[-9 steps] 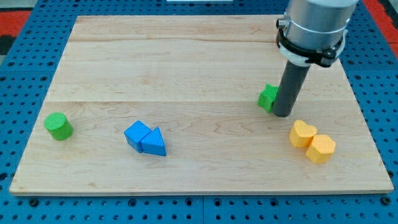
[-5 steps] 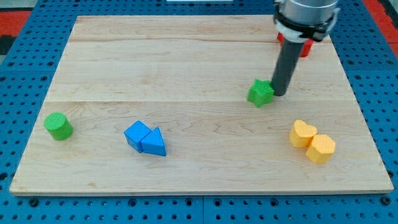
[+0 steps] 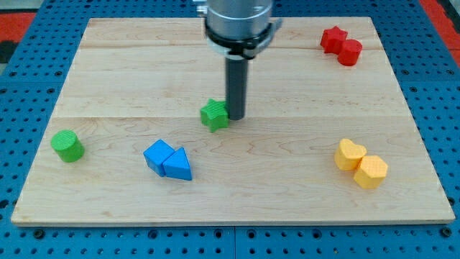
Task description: Slide green star to green circle
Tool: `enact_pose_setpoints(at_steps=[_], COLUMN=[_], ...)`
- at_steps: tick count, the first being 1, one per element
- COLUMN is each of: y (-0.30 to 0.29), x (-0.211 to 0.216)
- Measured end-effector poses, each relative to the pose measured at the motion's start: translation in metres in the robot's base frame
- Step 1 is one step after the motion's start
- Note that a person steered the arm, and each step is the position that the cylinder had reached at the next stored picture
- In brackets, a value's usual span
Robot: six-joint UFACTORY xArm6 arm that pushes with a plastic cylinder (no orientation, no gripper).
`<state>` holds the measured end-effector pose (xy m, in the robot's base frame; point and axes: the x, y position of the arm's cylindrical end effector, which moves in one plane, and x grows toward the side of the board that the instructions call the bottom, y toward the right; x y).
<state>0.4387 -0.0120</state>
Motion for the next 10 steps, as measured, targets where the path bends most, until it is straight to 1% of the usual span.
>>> enact_pose_setpoints(at_steps=[4, 5, 7, 8, 9, 10], y=[-0.148, -0.172, -0.156, -0.143, -0.142, -0.157], x=[0.017, 0.027, 0.023, 0.001, -0.005, -0.005])
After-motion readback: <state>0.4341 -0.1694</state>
